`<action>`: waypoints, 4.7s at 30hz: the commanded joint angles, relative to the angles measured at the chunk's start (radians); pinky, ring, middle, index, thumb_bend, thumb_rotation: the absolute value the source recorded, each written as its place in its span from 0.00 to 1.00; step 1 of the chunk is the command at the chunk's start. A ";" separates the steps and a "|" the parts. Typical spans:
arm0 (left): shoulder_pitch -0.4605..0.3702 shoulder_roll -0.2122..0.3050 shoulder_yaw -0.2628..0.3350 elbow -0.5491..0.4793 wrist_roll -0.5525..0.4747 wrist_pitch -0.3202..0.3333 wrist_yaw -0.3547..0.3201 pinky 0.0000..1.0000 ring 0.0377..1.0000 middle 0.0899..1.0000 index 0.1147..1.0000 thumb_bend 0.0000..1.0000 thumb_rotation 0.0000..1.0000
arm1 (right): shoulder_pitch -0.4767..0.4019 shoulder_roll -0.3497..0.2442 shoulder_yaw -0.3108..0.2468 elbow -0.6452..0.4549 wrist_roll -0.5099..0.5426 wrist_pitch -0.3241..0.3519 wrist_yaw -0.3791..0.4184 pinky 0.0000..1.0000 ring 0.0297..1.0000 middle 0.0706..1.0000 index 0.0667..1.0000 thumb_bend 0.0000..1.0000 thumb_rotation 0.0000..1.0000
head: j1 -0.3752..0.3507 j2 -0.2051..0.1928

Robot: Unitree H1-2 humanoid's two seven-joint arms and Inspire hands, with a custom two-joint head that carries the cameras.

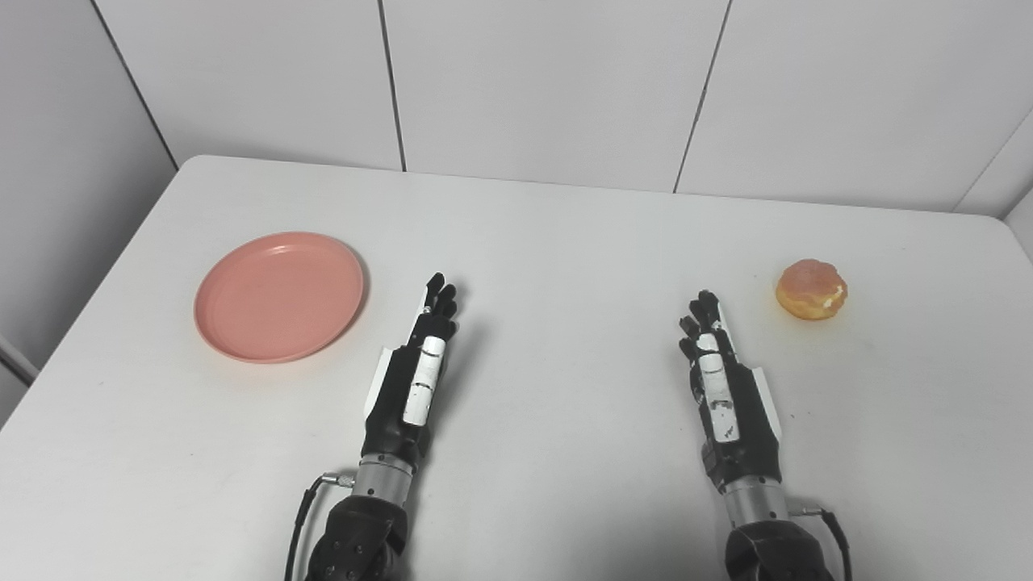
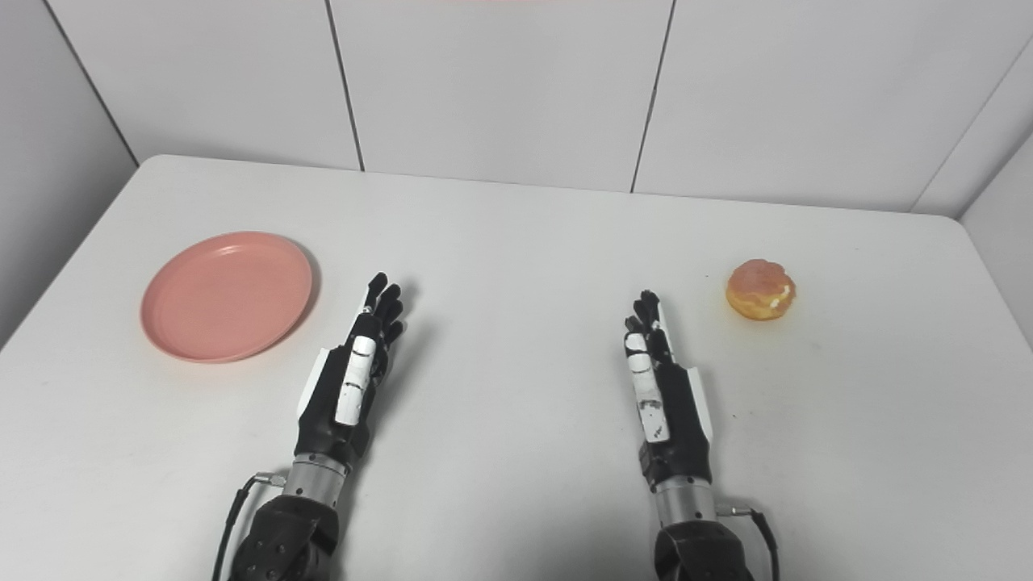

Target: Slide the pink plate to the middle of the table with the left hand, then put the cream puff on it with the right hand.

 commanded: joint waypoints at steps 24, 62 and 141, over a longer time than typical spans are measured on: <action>0.019 -0.001 -0.020 -0.001 0.023 0.001 -0.007 1.00 1.00 1.00 1.00 0.67 1.00 | -0.016 -0.009 -0.001 -0.043 0.005 -0.001 0.011 1.00 0.97 0.99 1.00 0.60 0.90 | 0.058 -0.007; -0.188 -0.042 0.174 0.026 -0.010 -0.045 0.145 0.90 0.88 0.86 0.84 0.68 1.00 | -0.005 -0.093 -0.051 0.042 0.119 -0.077 0.124 1.00 1.00 1.00 1.00 0.57 0.89 | 0.371 -0.193; -0.347 0.351 0.375 0.506 -0.104 -0.100 0.159 0.84 0.84 0.80 0.78 0.84 1.00 | -0.011 -0.134 -0.053 0.033 0.134 -0.082 0.166 1.00 1.00 1.00 1.00 0.57 0.90 | 0.415 -0.177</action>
